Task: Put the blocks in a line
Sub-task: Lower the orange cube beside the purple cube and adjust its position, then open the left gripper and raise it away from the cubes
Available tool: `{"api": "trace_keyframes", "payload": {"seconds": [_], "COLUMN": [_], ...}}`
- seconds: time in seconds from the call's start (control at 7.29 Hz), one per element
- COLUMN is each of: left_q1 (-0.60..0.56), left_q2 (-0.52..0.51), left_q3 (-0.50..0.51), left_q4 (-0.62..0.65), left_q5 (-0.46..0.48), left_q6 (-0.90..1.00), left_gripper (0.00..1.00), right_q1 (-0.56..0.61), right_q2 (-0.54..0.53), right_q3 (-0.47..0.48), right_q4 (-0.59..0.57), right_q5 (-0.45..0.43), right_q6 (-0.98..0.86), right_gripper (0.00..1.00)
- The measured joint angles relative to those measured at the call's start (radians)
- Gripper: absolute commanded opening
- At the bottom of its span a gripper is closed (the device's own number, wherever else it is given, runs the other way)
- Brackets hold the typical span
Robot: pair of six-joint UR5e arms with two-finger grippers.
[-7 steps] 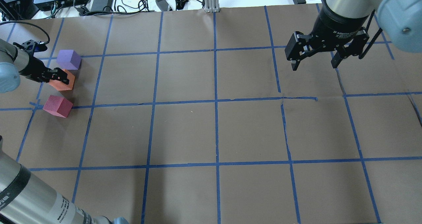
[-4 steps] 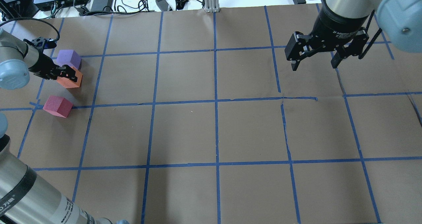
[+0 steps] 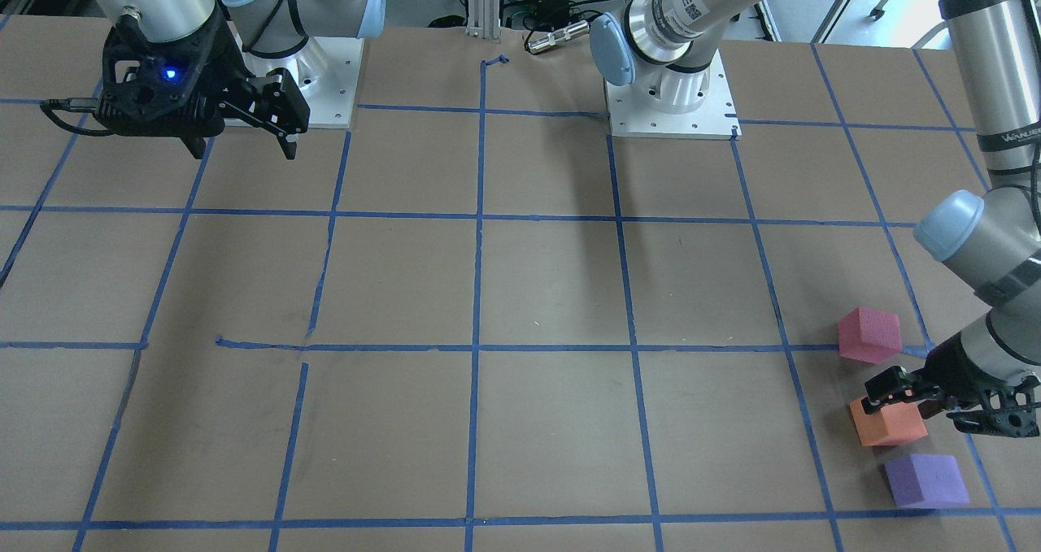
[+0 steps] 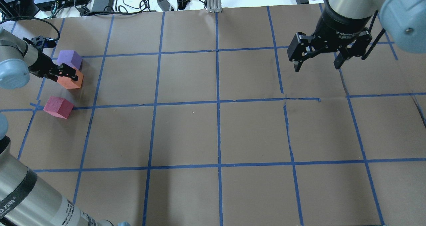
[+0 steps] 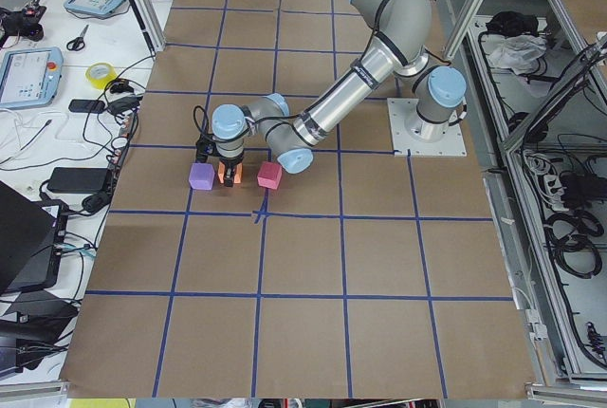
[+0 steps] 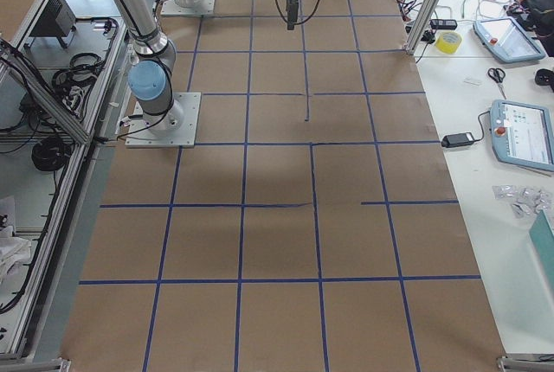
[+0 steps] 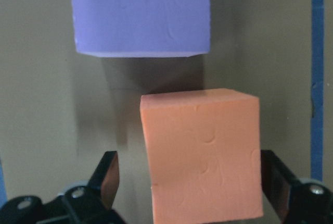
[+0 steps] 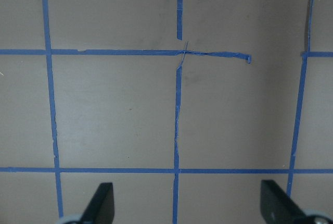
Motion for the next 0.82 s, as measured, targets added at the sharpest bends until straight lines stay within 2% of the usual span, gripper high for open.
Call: {"api": "trace_keyframes", "payload": {"seconds": [0.82], "left_q1": [0.020], "left_q2": [0.016], "left_q3": [0.000], "left_q4": [-0.006], "left_q5": [0.033], "left_q6": [0.015], "left_gripper": [0.94], "right_q1": [-0.001], "right_q2": [-0.004], "right_q3": [0.012], "right_q4": [0.000], "right_q5": [-0.001], "right_q6": [0.001], "right_gripper": [1.00]}}
